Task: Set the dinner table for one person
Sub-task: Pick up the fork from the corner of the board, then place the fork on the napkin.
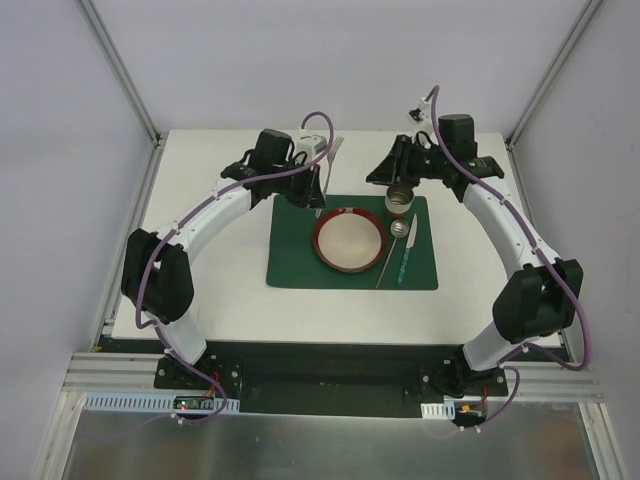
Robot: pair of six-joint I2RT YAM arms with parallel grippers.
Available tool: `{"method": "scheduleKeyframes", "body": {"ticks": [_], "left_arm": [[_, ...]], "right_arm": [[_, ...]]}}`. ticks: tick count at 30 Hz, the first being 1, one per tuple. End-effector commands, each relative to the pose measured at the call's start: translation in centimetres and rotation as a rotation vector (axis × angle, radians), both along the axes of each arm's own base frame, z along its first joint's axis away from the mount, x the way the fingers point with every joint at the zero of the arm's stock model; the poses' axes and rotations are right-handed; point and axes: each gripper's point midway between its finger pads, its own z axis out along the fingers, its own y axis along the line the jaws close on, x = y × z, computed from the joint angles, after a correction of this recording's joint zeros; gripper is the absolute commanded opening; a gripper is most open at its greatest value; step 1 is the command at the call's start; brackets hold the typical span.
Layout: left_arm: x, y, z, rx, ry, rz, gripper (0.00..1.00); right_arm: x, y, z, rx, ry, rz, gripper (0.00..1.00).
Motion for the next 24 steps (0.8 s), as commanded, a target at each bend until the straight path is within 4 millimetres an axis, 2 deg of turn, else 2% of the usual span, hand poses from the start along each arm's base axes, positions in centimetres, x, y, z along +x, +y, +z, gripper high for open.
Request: {"method": "scheduleKeyframes", "body": {"ticks": [1,3,4,6,7,9,10,12,13,15,16,18,19,24], "left_arm": [[-0.5,0.2,4.8,-0.107,-0.110,0.001,0.00],[-0.8,0.4,4.5,-0.109,-0.104,0.012,0.00],[-1.0,0.7,3.4,-0.105,-0.087,0.023,0.00],[-1.4,1.1,2.8,-0.111,-0.070,0.037,0.00],[-2.0,1.5,1.4,-0.107,-0.037,0.041,0.00],[-1.9,2.0,1.3,-0.146,-0.027,0.066,0.00],[-2.6,2.2,0.3,-0.155,0.005,0.061,0.00],[-2.7,2.6,0.0,-0.175,0.024,0.081,0.00],[-3.1,2.8,-0.8,-0.173,0.046,0.083,0.00],[-3.5,3.1,-1.1,-0.181,0.061,0.100,0.00],[-4.0,3.4,-2.2,-0.173,0.088,0.109,0.00],[-4.4,3.6,-2.6,-0.190,0.105,0.124,0.00],[-5.1,3.8,-3.6,-0.188,0.132,0.123,0.00],[-6.7,3.9,-6.1,-0.208,0.215,0.128,0.00]], "right_arm": [[-0.5,-2.4,2.8,0.039,-0.102,-0.021,0.35],[-0.6,-3.1,2.2,0.047,-0.089,-0.038,0.35],[-0.6,-3.8,2.5,0.055,-0.100,-0.052,0.35],[-0.6,-4.2,2.6,0.074,-0.099,-0.061,0.35],[-0.8,-4.6,2.5,0.078,-0.100,-0.072,0.34],[-1.2,-4.9,3.3,0.094,-0.131,-0.080,0.35],[-1.3,-5.3,3.3,0.098,-0.129,-0.093,0.35],[-1.4,-5.7,3.6,0.101,-0.140,-0.101,0.34],[-1.5,-6.0,4.0,0.106,-0.149,-0.112,0.34],[-1.6,-6.3,4.5,0.109,-0.161,-0.117,0.34],[-1.8,-6.5,4.7,0.112,-0.167,-0.121,0.34],[-2.0,-6.7,4.9,0.119,-0.171,-0.125,0.34],[-1.9,-6.9,4.9,0.118,-0.173,-0.132,0.34],[-2.4,-7.3,5.5,0.130,-0.183,-0.145,0.33]]}}
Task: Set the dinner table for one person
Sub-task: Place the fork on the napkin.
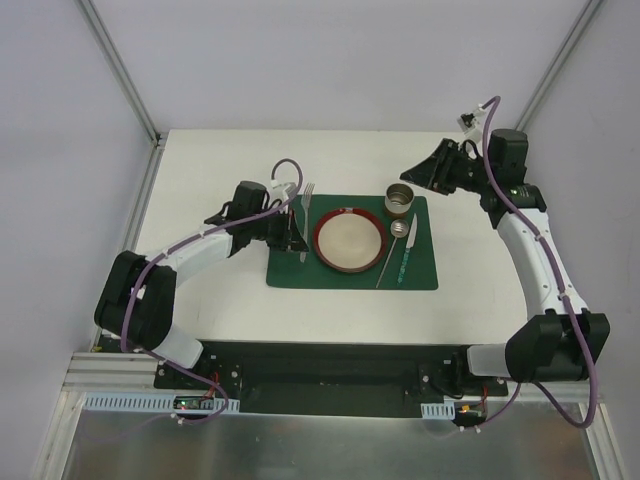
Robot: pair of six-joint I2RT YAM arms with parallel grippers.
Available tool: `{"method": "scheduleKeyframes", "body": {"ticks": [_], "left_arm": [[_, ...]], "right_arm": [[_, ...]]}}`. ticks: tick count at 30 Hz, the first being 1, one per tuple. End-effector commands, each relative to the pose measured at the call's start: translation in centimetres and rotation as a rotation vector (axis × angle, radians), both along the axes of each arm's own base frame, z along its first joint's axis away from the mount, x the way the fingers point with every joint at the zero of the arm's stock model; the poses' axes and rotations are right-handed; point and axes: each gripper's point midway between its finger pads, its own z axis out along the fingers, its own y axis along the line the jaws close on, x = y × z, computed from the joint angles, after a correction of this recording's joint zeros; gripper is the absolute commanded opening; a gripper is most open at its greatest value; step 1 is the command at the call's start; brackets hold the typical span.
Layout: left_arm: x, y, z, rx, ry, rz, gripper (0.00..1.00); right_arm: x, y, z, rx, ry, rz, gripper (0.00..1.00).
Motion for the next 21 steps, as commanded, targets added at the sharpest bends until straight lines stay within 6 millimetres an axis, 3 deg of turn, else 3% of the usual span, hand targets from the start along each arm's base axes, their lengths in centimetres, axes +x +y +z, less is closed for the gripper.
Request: {"method": "scheduleKeyframes", "body": {"ticks": [1,4,9,13,21], "left_arm": [[-0.9,-0.5,0.6,-0.092,-0.009,-0.008,0.00],[-2.1,-0.3,-1.1,-0.093,0.044,-0.008,0.00],[-2.4,-0.5,-2.5,-0.117,0.080,-0.005,0.00],[-1.7,-1.2,-2.6,-0.139,0.103,-0.014,0.00],[-0.3,-1.8,-3.9,-0.168,0.166,0.000,0.00]], "right_arm": [[-0.7,-0.3,2.1,0.032,-0.065,0.005,0.33],[-1.1,-0.8,2.3,0.044,-0.069,-0.006,0.32],[-1.6,-1.4,2.8,0.083,-0.088,-0.026,0.32],[-2.8,-1.3,3.7,0.094,-0.114,-0.021,0.31],[-4.3,-3.2,5.7,0.109,-0.172,-0.069,0.31]]}}
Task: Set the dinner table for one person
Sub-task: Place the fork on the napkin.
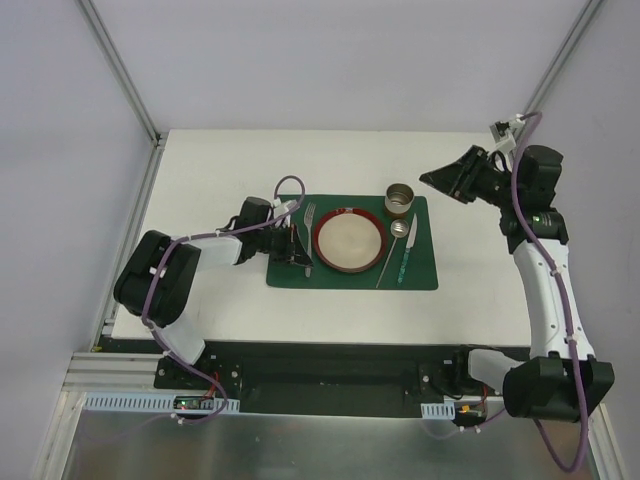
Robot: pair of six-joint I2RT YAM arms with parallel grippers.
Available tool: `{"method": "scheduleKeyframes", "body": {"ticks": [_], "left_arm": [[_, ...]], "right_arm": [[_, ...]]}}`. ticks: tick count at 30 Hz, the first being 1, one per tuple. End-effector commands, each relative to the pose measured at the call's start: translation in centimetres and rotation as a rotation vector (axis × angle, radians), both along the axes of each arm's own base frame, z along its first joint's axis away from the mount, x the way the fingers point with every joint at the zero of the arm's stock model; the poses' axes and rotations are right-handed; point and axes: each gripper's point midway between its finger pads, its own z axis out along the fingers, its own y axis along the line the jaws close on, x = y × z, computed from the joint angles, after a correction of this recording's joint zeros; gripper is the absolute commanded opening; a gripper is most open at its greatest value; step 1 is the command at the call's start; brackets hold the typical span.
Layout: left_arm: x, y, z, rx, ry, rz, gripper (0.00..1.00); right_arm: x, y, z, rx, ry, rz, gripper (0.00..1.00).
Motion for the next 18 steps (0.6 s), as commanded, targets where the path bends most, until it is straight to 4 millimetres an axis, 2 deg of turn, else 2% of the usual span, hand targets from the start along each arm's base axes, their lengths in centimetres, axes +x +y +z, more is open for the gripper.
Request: {"method": "scheduleKeyframes", "body": {"ticks": [1,6,18], "left_arm": [[2.3,-0.9,1.8,-0.081,-0.043,-0.001,0.00],[2.9,-0.7,0.6,-0.088,-0.003,0.013,0.00],[3.7,0.1,-0.6,-0.103,0.086,0.054,0.00]], "right_arm": [[-1.7,-0.5,3.1,0.018,-0.114,0.003,0.31],[-2.3,-1.2,3.6,0.022,-0.131,-0.014,0.31],[-2.0,-2.0,3.8,0.034,-0.138,-0.040,0.31]]}}
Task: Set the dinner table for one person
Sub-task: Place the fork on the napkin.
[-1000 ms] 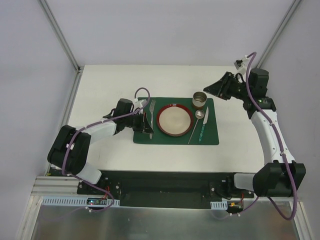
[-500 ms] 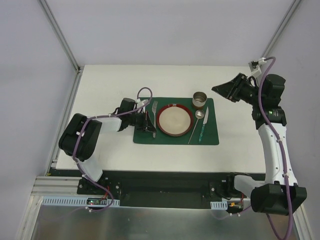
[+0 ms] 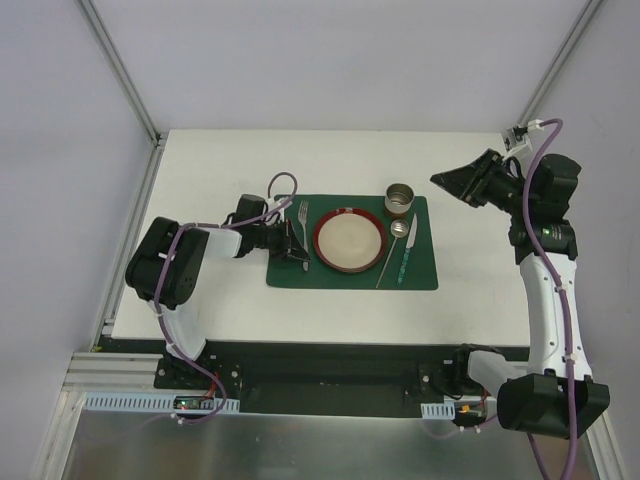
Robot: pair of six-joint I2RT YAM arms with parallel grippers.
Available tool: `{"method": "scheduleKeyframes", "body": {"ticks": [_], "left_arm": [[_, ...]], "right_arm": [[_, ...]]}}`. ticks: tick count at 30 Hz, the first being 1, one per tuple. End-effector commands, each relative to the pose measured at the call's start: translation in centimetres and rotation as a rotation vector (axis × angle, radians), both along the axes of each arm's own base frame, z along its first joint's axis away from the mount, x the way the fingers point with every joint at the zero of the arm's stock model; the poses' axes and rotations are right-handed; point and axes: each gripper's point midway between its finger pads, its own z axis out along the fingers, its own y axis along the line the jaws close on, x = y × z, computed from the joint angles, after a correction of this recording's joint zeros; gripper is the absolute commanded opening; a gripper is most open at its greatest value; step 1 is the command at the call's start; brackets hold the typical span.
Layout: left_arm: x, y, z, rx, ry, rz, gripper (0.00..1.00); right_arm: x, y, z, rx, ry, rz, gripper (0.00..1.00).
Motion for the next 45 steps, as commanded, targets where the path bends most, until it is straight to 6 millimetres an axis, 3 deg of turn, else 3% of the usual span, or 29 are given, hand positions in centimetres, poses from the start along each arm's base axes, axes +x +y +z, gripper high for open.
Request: {"method": "scheduleKeyframes", "body": {"ticks": [1,29,45], "left_arm": [[1.1,-0.5,0.9,-0.043,-0.003,-0.009,0.00],[-0.6,0.2,-1.4,0.016,0.114,-0.011,0.00],[-1.0,0.4,-1.5,0.046,0.159,-0.010,0.18]], "right_arm": [[-0.3,-0.1,1.9,0.006,-0.076,0.007,0.31],[-0.8,-0.9,2.7,0.019,-0.107,-0.009,0.30],[-0.8,-1.0,2.5,0.022,-0.110,-0.010,0.27]]}}
